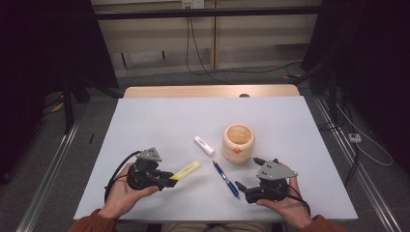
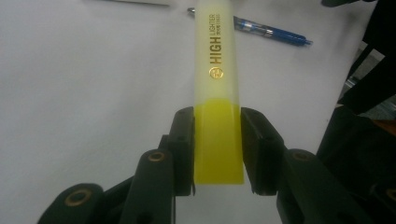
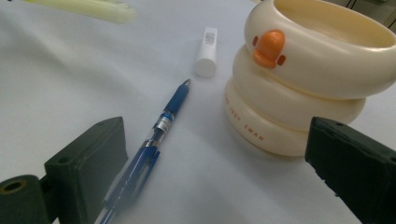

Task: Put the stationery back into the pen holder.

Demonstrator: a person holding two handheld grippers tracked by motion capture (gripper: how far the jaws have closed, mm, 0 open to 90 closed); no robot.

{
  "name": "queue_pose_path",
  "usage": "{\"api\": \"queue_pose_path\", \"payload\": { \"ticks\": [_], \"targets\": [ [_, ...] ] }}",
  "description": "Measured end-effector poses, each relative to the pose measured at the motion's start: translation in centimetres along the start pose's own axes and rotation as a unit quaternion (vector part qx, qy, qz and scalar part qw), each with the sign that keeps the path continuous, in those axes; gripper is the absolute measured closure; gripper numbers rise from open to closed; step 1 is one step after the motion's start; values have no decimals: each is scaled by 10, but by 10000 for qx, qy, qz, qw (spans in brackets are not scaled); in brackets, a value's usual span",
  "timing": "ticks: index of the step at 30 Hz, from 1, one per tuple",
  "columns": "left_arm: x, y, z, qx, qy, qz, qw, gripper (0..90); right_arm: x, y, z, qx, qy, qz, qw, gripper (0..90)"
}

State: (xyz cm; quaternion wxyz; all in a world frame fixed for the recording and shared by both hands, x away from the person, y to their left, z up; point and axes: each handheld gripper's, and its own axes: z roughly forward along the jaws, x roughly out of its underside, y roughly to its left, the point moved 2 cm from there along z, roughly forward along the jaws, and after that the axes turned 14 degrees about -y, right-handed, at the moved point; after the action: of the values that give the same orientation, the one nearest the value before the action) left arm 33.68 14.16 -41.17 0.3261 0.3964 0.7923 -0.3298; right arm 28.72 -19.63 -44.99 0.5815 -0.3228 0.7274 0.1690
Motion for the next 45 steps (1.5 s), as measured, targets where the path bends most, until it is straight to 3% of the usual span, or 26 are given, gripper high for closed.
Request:
{"api": "queue_pose_path", "payload": {
  "ticks": [10,14,18,22,24,25,26,27,28,29,31,32,35,36,39,41,42,43,44,45],
  "targets": [
    [-15,-13,20,281,110,209,9993,674,-4,21,15,-156,-28,-697,9974,84],
    [-20,-20,27,435,192,301,9984,674,-5,27,19,-225,7,-935,9954,152],
    [-25,-27,35,534,275,410,9974,674,-10,35,20,-189,-101,-1304,9912,194],
    [-32,-32,43,591,359,514,9963,674,-14,44,24,-215,-150,-1761,9840,236],
    [-35,-34,46,620,413,581,9955,674,-15,47,26,-204,-127,-2055,9784,265],
    [-36,-36,47,627,431,581,9954,674,-17,48,27,-216,-122,-2260,9738,283],
    [-37,-36,48,639,517,711,9941,674,-18,49,28,-228,-93,-2363,9714,301],
    [-38,-38,50,644,452,596,9951,674,-19,51,29,-213,-65,-2581,9659,319],
    [-39,-37,50,669,522,715,9938,674,-20,51,29,-205,-69,-2685,9630,331],
    [-39,-39,52,638,469,610,9950,674,-21,52,30,-195,-76,-2782,9603,360],
    [-42,-39,54,660,497,634,9946,674,-22,54,31,-162,-45,-3030,9529,385],
    [-42,-40,55,659,481,568,9951,674,-20,55,32,-129,-30,-3110,9503,395],
    [-44,-39,58,635,615,719,9935,674,-17,58,34,-102,1,-3311,9435,443],
    [-44,-40,60,697,574,617,9940,674,-15,59,34,-132,10,-3441,9388,459],
    [-45,-42,63,680,644,667,9934,674,-14,61,34,-158,73,-3715,9283,513],
    [-46,-43,64,700,662,713,9928,674,-13,63,35,-215,63,-3990,9167,545],
    [-47,-43,65,758,646,691,9926,674,-12,64,35,-187,77,-3989,9168,567],
    [-47,-45,65,684,634,674,9934,674,-12,65,35,-179,61,-4115,9112,588],
    [-48,-45,65,704,636,679,9932,674,-12,65,35,-148,63,-4143,9100,599],
    [-48,-45,66,748,614,657,9931,674,-12,65,35,-179,36,-4225,9062,618]
  ]
}}
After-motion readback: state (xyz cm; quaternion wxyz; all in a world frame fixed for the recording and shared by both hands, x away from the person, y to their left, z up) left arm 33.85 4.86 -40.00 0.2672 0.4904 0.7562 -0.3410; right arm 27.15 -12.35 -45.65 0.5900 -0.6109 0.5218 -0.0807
